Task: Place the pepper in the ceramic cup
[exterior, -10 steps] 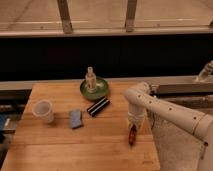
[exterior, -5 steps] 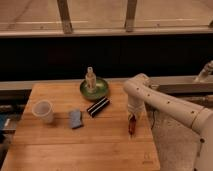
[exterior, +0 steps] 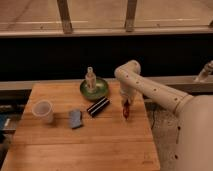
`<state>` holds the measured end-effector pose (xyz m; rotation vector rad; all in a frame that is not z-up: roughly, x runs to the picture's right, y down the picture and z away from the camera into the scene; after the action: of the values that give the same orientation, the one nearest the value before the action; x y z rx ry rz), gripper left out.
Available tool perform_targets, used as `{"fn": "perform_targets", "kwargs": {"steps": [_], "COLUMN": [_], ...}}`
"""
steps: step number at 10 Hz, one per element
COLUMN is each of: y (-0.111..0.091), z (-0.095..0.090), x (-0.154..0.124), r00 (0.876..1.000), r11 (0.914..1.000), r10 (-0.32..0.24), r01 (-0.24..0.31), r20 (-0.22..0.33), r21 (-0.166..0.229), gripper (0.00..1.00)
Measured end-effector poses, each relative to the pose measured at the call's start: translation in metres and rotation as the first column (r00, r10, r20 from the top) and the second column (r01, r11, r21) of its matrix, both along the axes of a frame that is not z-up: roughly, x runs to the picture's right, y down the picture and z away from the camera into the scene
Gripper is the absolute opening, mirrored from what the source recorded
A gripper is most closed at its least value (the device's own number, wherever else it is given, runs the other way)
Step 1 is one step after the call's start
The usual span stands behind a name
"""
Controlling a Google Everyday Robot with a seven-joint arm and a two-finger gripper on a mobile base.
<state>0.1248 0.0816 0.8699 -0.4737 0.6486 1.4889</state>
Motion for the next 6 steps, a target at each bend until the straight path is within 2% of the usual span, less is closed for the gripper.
{"fn": "perform_targets", "kwargs": {"steps": [3,4,6], "y": [-0.041,-0.052,-0.059], "z": [-0.022,-0.032,-0.057], "x": [-0.035,-0.050,-0.085], "r00": [0.995,0.990,0.973], "r11": [0.9932,0.9876,0.9689], "r10": [-0.092,-0.127,-0.210], "r01": [0.089,0.121,0.194], "r20": [0.040,0.056,0.095], "r21": [0.075,0.100,0.154], "gripper": [0.00,0.00,0.00]}}
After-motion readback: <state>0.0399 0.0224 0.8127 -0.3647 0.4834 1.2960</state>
